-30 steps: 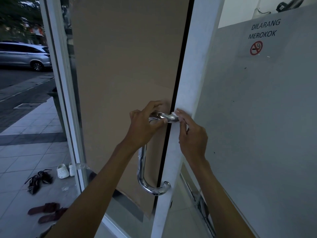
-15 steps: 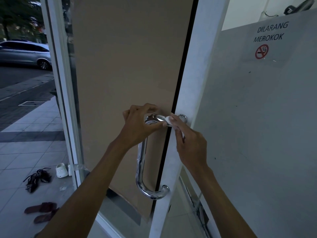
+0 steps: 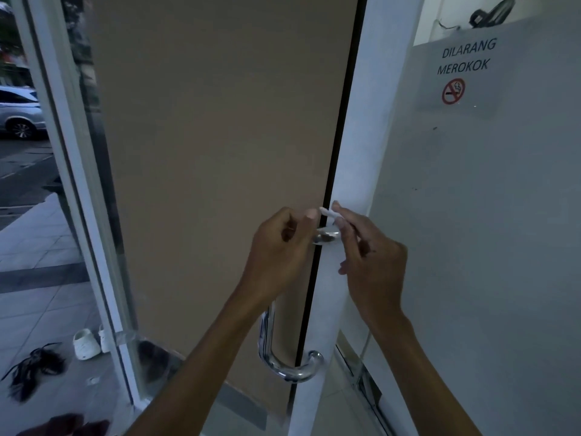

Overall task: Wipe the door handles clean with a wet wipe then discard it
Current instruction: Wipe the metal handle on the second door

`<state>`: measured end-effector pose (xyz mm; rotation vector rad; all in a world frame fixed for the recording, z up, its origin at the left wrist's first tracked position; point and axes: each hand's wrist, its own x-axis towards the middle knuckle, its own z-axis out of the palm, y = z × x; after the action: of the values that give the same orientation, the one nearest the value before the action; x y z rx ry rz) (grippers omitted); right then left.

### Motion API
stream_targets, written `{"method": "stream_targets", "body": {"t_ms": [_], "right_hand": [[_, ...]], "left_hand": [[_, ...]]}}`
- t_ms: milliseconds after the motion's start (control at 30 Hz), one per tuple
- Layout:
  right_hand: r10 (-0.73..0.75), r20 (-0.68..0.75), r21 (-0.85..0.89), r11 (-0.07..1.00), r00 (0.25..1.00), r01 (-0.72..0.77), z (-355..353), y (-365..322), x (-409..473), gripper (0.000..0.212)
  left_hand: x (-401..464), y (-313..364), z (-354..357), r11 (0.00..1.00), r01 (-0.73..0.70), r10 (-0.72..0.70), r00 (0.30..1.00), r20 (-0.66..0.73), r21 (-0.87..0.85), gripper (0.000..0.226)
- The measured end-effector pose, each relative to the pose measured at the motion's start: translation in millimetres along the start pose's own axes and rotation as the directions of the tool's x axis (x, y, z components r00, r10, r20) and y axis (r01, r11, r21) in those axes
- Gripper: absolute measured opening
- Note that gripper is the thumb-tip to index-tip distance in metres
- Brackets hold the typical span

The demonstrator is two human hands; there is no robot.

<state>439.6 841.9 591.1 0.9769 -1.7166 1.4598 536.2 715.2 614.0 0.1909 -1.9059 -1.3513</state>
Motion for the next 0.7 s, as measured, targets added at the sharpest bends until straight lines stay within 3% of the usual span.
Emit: {"method": "stream_targets", "body": {"t_ms": [100,233,333,400,467,533,600,700], "right_hand": [[-0.042,0.036,-0.078,0.996,0.998,0.045,19.5,-12.1,-10.2,0.031],[-0.041,0.181,0.000,0.999,0.983,0.042,27.3,-18.9,-13.6,0.038],[-0.045,0.321,0.092,0.996,0.946,0.017,17.5,-30.2,-11.9,0.038],[-0.041,0.318,0.073,0.997,0.947,0.019,8.5,-31.4,-7.3,0.034],[-0.008,0.217,-0.013,1.000,0.976,0.011,-0.3,-22.7,-2.7,0.031],[0.027,0.109,-0.189,0.982,0.994,-0.006,-5.8,-12.6,0.5,0.037],[0.013,0.073,-0.382,0.924,0.997,0.016,-6.0,-3.6,-0.2,0.038],[-0.043,0.192,-0.419,0.900,0.980,0.122,-0.8,14.8,-2.3,0.034]], "left_hand": [[4.3,11.2,-9.2,0.952,0.155,-0.125,0.984,0.130,-0.262,0.038],[17.2,4.1,-25.6,0.917,0.219,-0.170,0.971,0.170,-0.334,0.028],[29.1,-4.0,-41.9,0.878,0.256,-0.143,0.946,0.289,-0.404,0.033],[37.4,-5.5,-48.0,0.851,0.275,-0.124,0.934,0.336,-0.447,0.031],[43.6,-7.9,-50.6,0.866,0.245,-0.129,0.951,0.280,-0.436,0.021],[47.3,-11.7,-51.5,0.932,0.142,-0.102,0.986,0.133,-0.334,0.002],[50.8,-16.2,-51.1,0.997,-0.063,0.060,0.997,-0.047,-0.055,0.010],[52.9,-21.5,-42.9,0.911,-0.301,0.321,0.947,-0.024,0.283,0.005]]}}
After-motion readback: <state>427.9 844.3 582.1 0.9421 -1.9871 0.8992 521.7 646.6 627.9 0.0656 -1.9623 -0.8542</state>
